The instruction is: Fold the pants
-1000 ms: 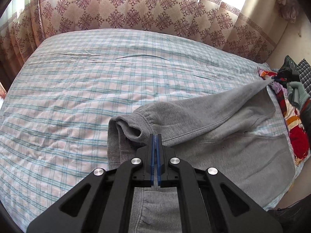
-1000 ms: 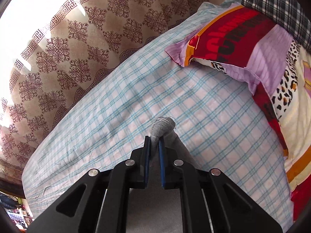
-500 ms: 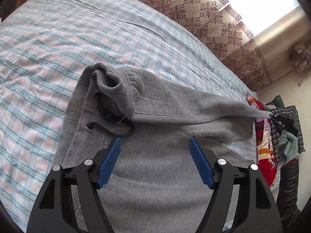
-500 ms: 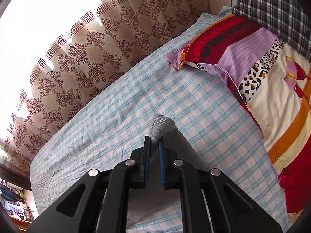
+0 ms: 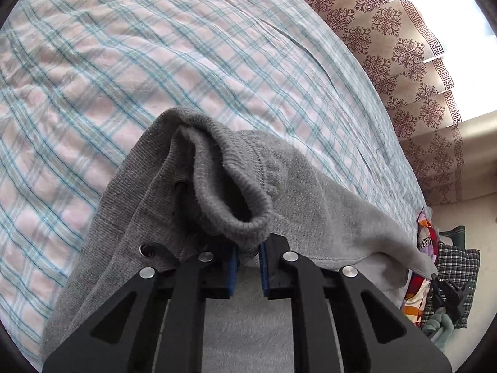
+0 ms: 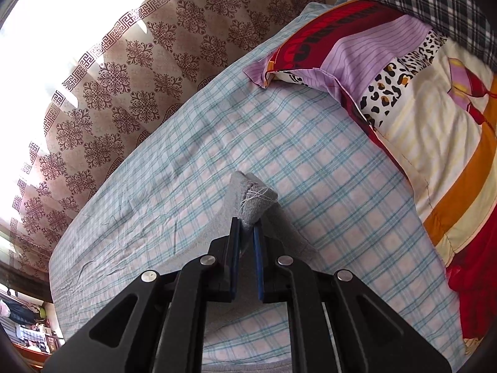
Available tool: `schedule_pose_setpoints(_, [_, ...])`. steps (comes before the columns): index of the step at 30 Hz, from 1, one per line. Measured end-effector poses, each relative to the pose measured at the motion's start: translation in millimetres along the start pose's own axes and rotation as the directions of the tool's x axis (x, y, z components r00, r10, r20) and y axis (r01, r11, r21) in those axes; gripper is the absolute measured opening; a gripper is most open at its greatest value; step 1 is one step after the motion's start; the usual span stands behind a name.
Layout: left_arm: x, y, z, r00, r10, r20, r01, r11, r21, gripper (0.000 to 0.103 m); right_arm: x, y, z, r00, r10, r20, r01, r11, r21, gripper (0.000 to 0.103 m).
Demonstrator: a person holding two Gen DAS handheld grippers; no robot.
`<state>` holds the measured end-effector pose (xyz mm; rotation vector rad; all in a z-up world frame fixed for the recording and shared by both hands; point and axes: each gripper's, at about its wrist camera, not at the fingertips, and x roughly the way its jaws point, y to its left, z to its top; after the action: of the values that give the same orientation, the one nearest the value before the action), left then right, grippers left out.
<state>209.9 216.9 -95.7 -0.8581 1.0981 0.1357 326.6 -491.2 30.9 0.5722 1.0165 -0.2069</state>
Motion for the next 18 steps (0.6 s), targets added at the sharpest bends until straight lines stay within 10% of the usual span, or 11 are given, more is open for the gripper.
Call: schedule_pose_setpoints(18, [-134.9, 23.0, -15.2, 0.985, -0.172, 0.032, 0.169, 0.984, 0.060, 0.009, -124.2, -36.9, -57.0, 0.988, 0.057, 0.142, -0.053, 0.998, -0.031, 0.008])
